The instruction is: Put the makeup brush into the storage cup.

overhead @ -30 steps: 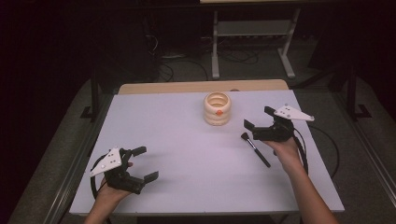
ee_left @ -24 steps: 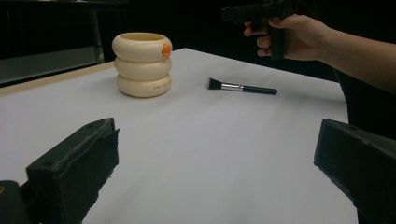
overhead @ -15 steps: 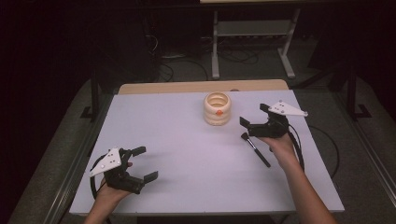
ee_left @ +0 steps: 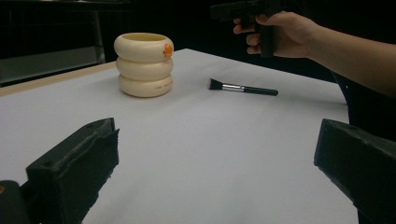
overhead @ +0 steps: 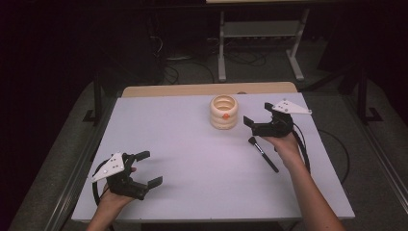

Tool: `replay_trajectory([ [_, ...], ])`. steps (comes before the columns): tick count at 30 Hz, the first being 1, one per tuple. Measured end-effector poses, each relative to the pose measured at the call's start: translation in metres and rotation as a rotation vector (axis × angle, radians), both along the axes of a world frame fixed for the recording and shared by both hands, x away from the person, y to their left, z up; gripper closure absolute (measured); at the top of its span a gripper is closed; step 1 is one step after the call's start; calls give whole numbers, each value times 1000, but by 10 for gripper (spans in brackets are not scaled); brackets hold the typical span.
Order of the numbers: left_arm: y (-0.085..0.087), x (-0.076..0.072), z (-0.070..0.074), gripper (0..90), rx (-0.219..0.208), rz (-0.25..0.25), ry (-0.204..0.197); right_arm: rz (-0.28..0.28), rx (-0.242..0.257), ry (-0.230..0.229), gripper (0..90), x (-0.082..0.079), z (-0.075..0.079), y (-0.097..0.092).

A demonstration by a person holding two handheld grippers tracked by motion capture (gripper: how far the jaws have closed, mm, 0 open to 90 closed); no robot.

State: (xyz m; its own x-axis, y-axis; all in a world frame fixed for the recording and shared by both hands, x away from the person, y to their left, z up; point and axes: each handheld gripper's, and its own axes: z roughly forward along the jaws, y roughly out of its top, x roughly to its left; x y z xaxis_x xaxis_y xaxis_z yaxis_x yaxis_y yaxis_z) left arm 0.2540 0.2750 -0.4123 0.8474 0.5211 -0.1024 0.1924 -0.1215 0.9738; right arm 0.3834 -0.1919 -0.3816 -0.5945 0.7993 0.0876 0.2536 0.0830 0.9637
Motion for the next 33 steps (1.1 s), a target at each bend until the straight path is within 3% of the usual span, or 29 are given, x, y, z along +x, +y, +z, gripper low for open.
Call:
replay_trajectory([
  [21, 1, 1, 0, 0, -1, -5, -10, 0, -23, 5, 0, 20, 3, 11],
  [33, -1, 0, -1, 0, 1, -6, 1, 21, -74, 58, 0, 24, 9, 14],
])
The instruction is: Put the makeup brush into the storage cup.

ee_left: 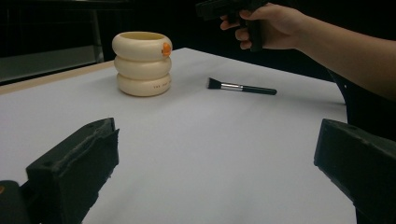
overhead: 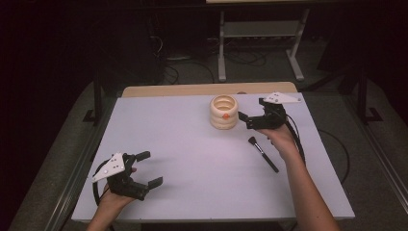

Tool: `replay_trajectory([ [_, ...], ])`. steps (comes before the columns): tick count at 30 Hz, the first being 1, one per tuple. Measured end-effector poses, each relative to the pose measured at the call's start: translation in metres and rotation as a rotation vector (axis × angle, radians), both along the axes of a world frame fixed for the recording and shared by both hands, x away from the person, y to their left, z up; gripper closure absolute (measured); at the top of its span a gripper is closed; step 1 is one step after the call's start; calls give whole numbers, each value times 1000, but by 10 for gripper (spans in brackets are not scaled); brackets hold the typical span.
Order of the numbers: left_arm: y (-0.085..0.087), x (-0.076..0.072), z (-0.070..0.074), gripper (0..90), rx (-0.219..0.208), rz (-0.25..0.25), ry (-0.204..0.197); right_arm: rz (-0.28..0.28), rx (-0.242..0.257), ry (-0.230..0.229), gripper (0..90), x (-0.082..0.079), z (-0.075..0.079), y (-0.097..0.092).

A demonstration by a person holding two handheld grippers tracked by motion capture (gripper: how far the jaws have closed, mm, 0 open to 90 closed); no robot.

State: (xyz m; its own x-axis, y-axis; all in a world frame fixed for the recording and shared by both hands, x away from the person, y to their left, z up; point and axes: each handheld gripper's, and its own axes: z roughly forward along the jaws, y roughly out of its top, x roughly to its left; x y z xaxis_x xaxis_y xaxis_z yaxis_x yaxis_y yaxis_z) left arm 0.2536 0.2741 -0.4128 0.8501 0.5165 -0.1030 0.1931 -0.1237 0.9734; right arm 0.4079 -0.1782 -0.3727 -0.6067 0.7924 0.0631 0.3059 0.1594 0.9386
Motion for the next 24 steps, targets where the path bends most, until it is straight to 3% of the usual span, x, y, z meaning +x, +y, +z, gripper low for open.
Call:
replay_trajectory([
  [15, 0, 0, 0, 0, 0, -2, 0, -20, -99, 101, 0, -3, 4, 1],
  [24, 1, -1, 0, 0, -2, -1, -3, -31, -119, 144, 0, -6, 8, -6],
])
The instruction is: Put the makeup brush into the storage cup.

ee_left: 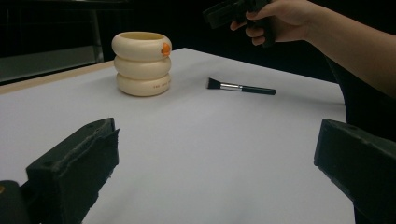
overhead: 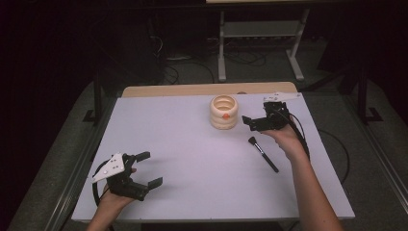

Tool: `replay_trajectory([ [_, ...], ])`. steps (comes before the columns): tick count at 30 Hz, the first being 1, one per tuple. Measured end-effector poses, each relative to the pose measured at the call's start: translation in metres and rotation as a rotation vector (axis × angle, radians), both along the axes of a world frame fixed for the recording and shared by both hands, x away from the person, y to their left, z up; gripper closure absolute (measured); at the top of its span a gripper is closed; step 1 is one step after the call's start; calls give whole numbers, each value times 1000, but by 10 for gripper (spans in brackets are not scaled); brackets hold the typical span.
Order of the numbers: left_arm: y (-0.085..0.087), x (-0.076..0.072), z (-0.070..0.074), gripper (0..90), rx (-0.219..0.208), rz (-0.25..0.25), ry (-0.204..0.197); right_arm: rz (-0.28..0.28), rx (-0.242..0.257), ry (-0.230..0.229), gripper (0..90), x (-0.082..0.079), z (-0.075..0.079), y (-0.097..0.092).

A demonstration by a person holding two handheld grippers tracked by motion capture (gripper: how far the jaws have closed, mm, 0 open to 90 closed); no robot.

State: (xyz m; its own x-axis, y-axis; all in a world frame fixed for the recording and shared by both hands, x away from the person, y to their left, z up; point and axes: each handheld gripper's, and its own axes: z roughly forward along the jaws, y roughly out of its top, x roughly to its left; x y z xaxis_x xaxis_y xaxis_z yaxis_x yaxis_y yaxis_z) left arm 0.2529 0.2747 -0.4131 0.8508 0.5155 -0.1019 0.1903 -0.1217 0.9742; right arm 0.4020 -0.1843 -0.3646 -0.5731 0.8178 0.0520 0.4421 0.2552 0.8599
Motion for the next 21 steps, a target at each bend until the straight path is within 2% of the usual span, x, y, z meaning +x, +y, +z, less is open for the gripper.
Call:
replay_trajectory([
  [1, 0, 0, 0, 0, 0, -1, -2, -4, -7, 17, 0, -1, 0, 0],
  [3, 0, 0, 0, 0, -1, 0, -2, -4, -11, 20, 15, -1, 1, 0],
  [5, 0, 0, 0, 0, 5, 1, 1, -3, -21, 56, 70, -2, 2, 1],
  [6, 1, 0, 0, 0, 5, 0, 1, -3, -21, 56, 70, -2, 2, 1],
  [9, 0, 0, -1, 0, 3, -3, 3, -3, -48, 77, 97, -3, 3, 2],
  [12, 0, 0, -1, 0, 9, -3, 4, -2, -68, 117, 125, -3, 4, 4],
  [15, 0, -1, -1, 0, 8, -4, 4, 6, -84, 136, 131, -3, 4, 4],
  [20, 0, 0, -1, 0, 9, -4, 4, 16, -118, 205, 135, -3, 2, 6],
  [21, 1, 0, -1, 0, 13, -5, 3, 16, -118, 205, 135, -3, 2, 6],
])
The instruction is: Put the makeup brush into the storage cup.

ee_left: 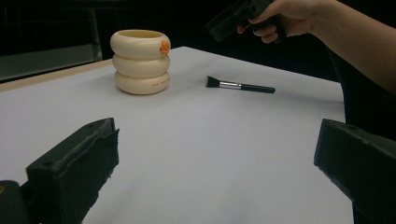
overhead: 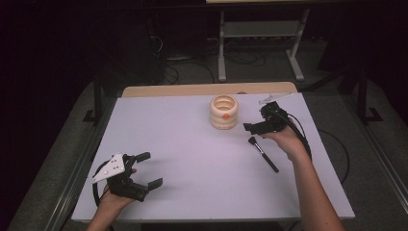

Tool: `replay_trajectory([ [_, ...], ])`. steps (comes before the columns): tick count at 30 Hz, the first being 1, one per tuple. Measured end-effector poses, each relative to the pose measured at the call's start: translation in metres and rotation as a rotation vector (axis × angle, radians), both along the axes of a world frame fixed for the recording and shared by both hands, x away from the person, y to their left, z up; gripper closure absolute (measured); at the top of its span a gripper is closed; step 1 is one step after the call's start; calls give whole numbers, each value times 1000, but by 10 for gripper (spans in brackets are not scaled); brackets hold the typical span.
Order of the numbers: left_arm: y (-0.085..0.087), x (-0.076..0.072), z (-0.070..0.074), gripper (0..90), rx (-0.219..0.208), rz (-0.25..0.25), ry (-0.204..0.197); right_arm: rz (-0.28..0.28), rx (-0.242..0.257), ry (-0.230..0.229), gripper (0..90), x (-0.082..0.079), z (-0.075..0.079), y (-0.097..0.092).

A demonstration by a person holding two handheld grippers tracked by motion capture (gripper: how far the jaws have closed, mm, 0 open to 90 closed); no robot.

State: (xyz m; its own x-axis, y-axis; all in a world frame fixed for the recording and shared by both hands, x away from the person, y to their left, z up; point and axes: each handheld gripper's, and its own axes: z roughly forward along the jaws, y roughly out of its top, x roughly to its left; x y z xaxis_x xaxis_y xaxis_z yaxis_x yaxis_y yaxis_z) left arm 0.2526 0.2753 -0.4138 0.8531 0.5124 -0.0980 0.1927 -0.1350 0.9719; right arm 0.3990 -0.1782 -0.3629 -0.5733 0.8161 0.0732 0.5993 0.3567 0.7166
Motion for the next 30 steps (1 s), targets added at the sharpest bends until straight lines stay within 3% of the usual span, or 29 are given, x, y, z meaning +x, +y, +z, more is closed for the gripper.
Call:
replay_trajectory([
  [16, 0, 0, 0, 0, -1, -1, 0, -28, -94, 112, 198, 0, 0, -2],
  [17, 0, 0, 0, 0, 2, 0, 2, -30, -100, 141, 214, 0, 0, -2],
  [26, 0, 0, 0, 0, -3, 1, -1, -25, -122, 207, 256, 1, -4, 0],
  [30, 0, 0, 0, 0, -4, 2, -2, -22, -131, 257, 293, 3, -7, 0],
])
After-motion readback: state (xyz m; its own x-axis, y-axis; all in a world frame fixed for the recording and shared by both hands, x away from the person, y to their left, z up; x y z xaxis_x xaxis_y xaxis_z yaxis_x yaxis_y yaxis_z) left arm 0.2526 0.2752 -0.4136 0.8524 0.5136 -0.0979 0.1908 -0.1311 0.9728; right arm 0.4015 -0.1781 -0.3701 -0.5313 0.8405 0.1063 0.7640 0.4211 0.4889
